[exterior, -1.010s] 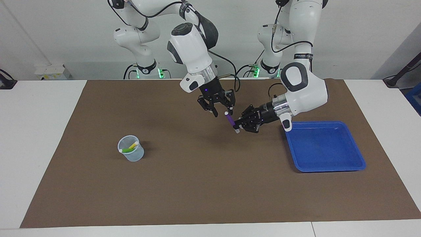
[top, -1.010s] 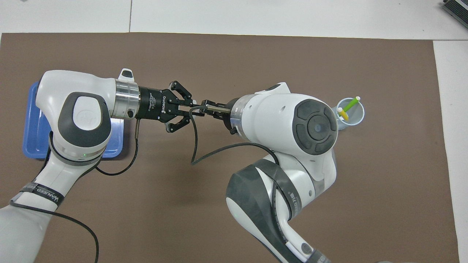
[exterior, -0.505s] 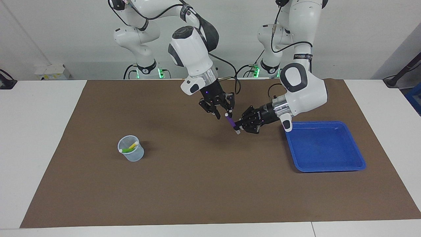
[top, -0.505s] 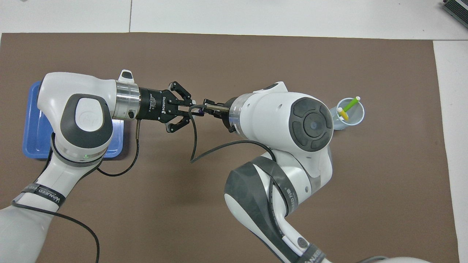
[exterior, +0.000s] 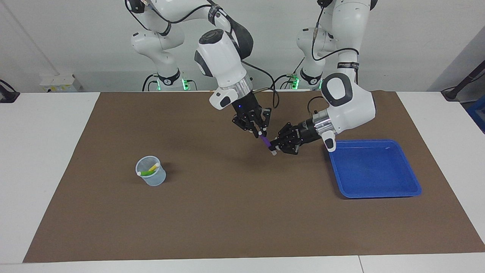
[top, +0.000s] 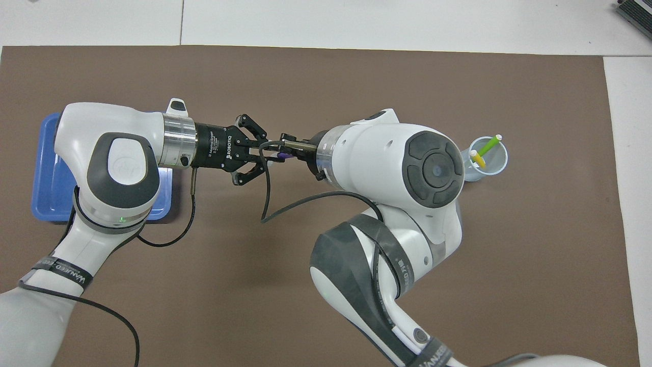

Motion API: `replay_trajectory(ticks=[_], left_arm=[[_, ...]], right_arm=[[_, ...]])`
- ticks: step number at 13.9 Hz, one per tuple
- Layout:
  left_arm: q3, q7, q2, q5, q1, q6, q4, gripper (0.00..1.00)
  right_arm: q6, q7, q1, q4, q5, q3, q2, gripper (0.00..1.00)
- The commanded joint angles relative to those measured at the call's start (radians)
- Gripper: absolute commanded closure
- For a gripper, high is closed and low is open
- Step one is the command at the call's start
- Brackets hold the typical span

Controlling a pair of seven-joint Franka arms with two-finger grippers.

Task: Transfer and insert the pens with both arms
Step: 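Grasp the purple pen tip with the right gripper, open the left gripper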

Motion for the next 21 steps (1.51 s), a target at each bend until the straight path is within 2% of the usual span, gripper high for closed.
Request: replay_trajectory(ticks=[1, 3, 4, 5, 7, 13, 15, 19, 21], left_arm=[[0.012, -0.003, -0.034, -0.015, -0.015, 0.02, -0.036, 1.0], [0.012, -0.006, -0.034, -0.015, -0.015, 0.02, -0.036, 1.0], [0.012, -0.005, -0.035, -0.013, -0.015, 0.02, -0.036, 0.69], [0.012, -0.008, -0.035, -0.013, -0.015, 0.02, -0.036, 0.31], [0.012, -0.009, -0.035, -0.013, -0.013, 0.019, -0.034, 0.02], [0.014, -0.011, -0.054, -0.012, -0.005, 0.014, -0.031, 0.0], [0.017, -0.006, -0.067, -0.007, -0.002, 0.016, -0.031, 0.0], [0.017, -0.006, -0.068, 0.157, -0.004, 0.02, -0.02, 0.0], [0.017, -0.006, -0.066, 0.172, -0.011, 0.02, -0.009, 0.0]], right_arm=[[0.009, -0.005, -0.007, 0.034, -0.025, 0.009, 0.028, 0.88], [0.01, -0.004, -0.005, 0.034, -0.025, 0.009, 0.028, 0.88], [0.009, -0.002, -0.004, 0.034, -0.025, 0.009, 0.028, 0.88], [0.009, -0.002, -0.002, 0.034, -0.025, 0.009, 0.028, 0.9], [0.004, -0.002, 0.0, 0.034, -0.025, 0.009, 0.028, 1.0], [-0.023, -0.004, -0.003, 0.032, -0.028, 0.006, 0.027, 1.0], [-0.113, -0.019, -0.011, 0.034, -0.057, 0.002, 0.012, 1.0], [-0.207, -0.103, -0.042, 0.031, -0.097, 0.0, -0.022, 1.0], [-0.282, -0.155, -0.071, 0.031, -0.114, 0.0, -0.05, 1.0]])
